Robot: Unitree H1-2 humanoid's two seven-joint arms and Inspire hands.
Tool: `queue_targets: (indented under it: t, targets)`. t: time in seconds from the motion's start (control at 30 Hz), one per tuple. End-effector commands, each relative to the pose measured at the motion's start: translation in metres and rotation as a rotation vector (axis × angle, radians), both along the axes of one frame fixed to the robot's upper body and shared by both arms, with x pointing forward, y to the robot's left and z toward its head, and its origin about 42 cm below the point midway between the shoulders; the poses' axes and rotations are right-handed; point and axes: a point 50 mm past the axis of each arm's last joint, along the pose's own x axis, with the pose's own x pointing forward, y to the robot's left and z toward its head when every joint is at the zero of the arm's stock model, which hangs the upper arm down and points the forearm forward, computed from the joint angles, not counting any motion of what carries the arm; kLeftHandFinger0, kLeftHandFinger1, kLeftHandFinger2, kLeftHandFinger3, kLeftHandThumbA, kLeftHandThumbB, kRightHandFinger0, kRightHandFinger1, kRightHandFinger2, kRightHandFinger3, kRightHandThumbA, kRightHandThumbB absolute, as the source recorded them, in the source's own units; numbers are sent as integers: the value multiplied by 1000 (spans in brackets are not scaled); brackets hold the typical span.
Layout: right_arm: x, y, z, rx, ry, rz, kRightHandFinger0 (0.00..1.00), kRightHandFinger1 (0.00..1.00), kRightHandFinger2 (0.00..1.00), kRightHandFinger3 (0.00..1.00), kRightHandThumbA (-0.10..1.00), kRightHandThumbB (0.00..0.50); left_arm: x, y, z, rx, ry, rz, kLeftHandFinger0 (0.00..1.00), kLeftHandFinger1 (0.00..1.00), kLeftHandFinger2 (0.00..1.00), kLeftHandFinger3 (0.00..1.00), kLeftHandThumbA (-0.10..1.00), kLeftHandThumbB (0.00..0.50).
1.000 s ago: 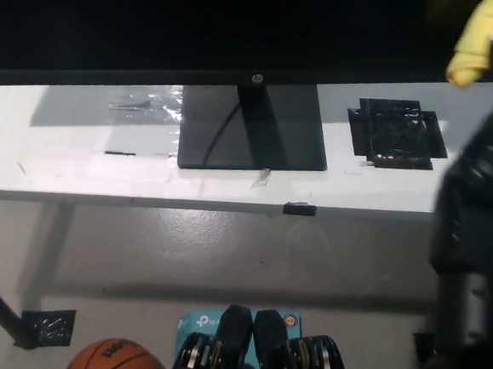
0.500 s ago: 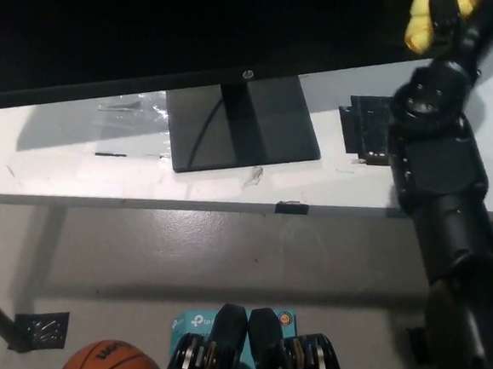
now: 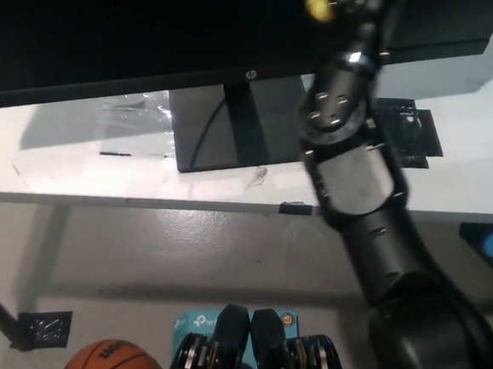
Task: The robot uses its right hand to pick up the cloth kept in the middle of the desk and use it to wipe the monitor in the middle of the desk by swiping its screen twice
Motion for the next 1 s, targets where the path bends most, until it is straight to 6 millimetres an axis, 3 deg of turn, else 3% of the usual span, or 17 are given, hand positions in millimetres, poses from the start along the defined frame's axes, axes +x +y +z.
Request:
queue_targets:
  t: [0.0,0.1,0.2,0.23,0.27,0.37,0.43,0.5,0.53,0.73,0.77,0.87,0.9,0.93,0.97]
  targets:
    - [-13,37,34,-64,-130,65,0,0,236,286,-100,0,-3,7,4,21,-1,-8,988,1000,1000,870,204,256]
    - [-17,52,34,-87,-112,80,0,0,244,394,-100,0,-4,6,3,20,-1,-10,978,1000,1000,869,219,259]
    - [-18,60,32,-105,-118,93,0,0,240,373,-100,0,-4,5,3,17,0,-13,979,1000,1000,866,236,262]
    - [-17,60,28,-121,-122,87,0,0,233,297,-100,0,-4,5,2,18,4,-14,977,1000,1000,862,239,267]
    - [-16,61,26,-141,-124,84,0,0,228,339,-100,0,-4,5,2,19,5,-12,991,1000,1000,872,246,262]
    - [-13,57,19,-156,-112,81,0,0,252,380,-100,0,-5,7,3,22,6,-2,1000,1000,1000,867,220,263]
    - [-11,51,16,-159,-112,76,0,0,238,325,-100,0,-6,7,4,27,2,-6,1000,1000,1000,864,232,259]
    - [-9,42,14,-177,-106,61,0,0,235,357,-100,0,-6,7,5,35,-8,-19,1000,1000,1000,860,232,258]
    - [-8,40,14,-183,-108,56,0,0,224,296,-100,0,-6,7,5,32,-9,-17,1000,1000,1000,854,227,262]
    - [6,-6,17,-280,-137,-50,0,0,234,296,-100,0,-5,10,5,25,-14,-2,1000,1000,1000,856,230,272]
    - [6,-6,17,-281,-137,-50,0,0,235,296,-100,0,-5,10,5,25,-14,-2,1000,1000,1000,856,231,272]
    - [13,-37,18,-337,-167,-103,0,0,204,360,-100,0,-6,11,5,25,-16,4,1000,1000,1000,857,216,263]
    - [17,-60,18,-368,-167,-150,0,0,203,353,-100,0,-6,11,5,25,-16,1,1000,1000,1000,865,214,261]
    - [19,-85,18,-377,-153,-185,0,0,195,424,-100,0,-7,12,5,24,-14,5,1000,1000,1000,865,221,265]
    - [19,-87,17,-378,-152,-188,0,0,191,428,-100,0,-7,12,4,24,-14,6,1000,1000,1000,865,223,265]
